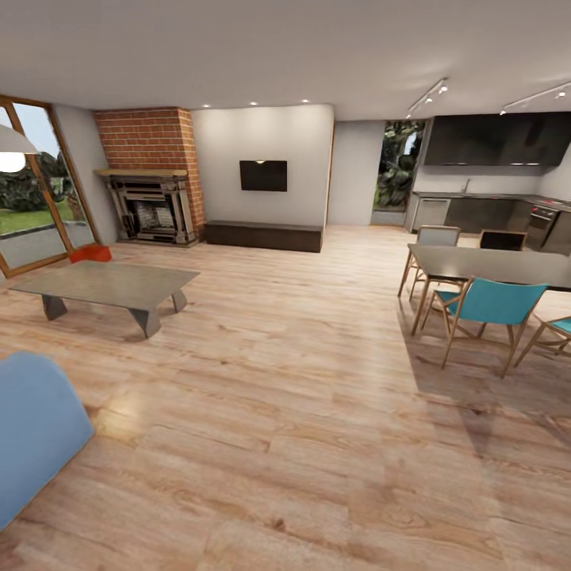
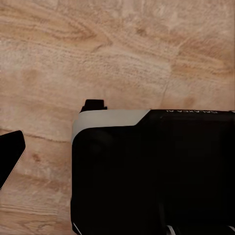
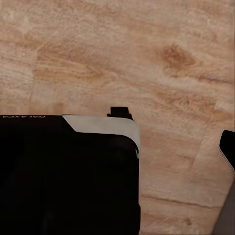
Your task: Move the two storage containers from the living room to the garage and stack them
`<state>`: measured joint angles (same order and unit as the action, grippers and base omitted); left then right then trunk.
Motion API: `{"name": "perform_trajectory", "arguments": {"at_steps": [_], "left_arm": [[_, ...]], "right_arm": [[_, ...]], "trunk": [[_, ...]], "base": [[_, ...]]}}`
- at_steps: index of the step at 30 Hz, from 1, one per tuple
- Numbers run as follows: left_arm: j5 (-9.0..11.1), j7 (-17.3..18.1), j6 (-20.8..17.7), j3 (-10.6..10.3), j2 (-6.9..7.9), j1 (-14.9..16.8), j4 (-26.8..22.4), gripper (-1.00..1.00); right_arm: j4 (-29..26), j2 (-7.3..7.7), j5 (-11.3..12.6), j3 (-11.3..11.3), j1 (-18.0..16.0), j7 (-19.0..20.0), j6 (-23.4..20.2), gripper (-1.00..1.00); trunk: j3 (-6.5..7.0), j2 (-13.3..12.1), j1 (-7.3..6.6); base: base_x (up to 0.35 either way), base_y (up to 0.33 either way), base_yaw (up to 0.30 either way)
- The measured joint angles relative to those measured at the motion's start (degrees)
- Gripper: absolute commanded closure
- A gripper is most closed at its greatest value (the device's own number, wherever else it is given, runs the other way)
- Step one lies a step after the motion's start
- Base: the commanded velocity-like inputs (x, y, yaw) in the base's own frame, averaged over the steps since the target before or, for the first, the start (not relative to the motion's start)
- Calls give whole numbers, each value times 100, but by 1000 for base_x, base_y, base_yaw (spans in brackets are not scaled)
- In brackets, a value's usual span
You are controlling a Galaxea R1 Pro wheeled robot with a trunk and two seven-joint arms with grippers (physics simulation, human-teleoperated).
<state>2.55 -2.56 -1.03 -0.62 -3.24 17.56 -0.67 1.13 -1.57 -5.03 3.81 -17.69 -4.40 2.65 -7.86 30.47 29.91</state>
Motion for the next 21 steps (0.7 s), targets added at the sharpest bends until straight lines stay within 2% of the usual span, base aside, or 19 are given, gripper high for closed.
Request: {"name": "perform_trajectory", "arguments": {"at_steps": [21], "left_arm": [[0,0,0,0,0,-1,0,-100]], "right_arm": [[0,0,0,0,0,-1,0,-100]], "trunk": [[0,0,0]], "base": [[337,0,0]]}}
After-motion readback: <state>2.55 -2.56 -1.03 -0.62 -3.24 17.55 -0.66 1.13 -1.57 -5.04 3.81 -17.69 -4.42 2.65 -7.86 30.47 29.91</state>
